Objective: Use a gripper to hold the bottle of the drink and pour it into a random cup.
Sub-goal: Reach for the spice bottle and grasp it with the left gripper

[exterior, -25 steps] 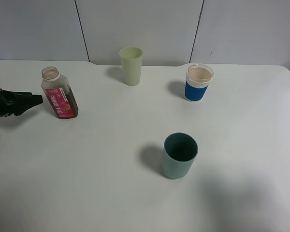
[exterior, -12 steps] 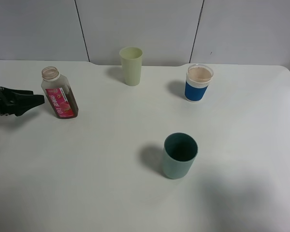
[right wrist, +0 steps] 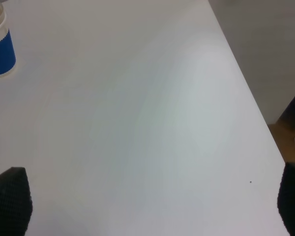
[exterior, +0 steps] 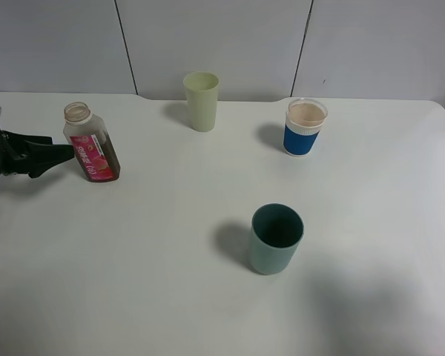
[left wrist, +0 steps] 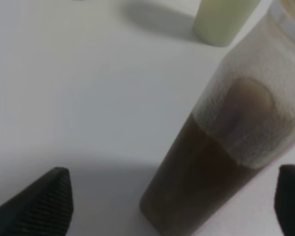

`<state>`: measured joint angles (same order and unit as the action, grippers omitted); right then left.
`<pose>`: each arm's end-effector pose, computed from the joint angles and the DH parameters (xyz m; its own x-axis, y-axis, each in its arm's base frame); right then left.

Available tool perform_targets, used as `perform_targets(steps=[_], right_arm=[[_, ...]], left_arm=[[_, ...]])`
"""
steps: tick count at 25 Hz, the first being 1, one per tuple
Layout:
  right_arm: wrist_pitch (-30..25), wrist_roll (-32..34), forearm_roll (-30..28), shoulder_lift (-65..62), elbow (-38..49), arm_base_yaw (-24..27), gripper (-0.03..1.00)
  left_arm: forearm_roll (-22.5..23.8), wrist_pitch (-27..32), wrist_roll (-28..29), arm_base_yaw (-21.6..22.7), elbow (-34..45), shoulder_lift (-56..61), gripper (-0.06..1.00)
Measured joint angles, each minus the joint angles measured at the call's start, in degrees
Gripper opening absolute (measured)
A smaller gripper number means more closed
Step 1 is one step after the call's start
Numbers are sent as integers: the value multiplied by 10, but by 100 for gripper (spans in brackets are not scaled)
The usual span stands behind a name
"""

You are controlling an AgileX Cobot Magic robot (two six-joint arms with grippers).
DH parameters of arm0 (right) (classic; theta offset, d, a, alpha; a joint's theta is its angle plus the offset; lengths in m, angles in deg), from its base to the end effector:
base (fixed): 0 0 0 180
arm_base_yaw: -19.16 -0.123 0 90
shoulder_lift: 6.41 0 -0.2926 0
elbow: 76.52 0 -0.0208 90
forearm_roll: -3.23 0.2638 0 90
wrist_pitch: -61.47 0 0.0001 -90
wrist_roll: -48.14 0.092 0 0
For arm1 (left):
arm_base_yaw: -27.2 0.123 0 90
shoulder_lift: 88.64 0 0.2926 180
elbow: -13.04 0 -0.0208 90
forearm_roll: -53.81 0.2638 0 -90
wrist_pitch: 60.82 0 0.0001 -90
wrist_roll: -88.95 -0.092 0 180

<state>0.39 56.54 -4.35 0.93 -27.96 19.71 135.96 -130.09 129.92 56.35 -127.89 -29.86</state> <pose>-0.0020 -0.0106 0.2843 -0.4395 0.0859 -0.8941 0.1493 0.9886 0.0216 0.2880 0.0631 0.1051 -0.4414 -0.0456 -0.8962 0.6073 0.7200 -0.3357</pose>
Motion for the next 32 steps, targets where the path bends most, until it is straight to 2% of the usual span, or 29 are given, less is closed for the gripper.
perform_targets(steps=[11, 19, 28, 32], right_arm=[[0, 0, 0, 0, 0, 0, 100], [0, 0, 0, 0, 0, 0, 100], [0, 0, 0, 0, 0, 0, 100], [0, 0, 0, 0, 0, 0, 100]], left_arm=[[6, 0, 2, -25, -4, 0, 82], [50, 0, 2, -24, 16, 0, 82], [38, 0, -56, -26, 16, 0, 82], [18, 0, -91, -47, 13, 0, 82]])
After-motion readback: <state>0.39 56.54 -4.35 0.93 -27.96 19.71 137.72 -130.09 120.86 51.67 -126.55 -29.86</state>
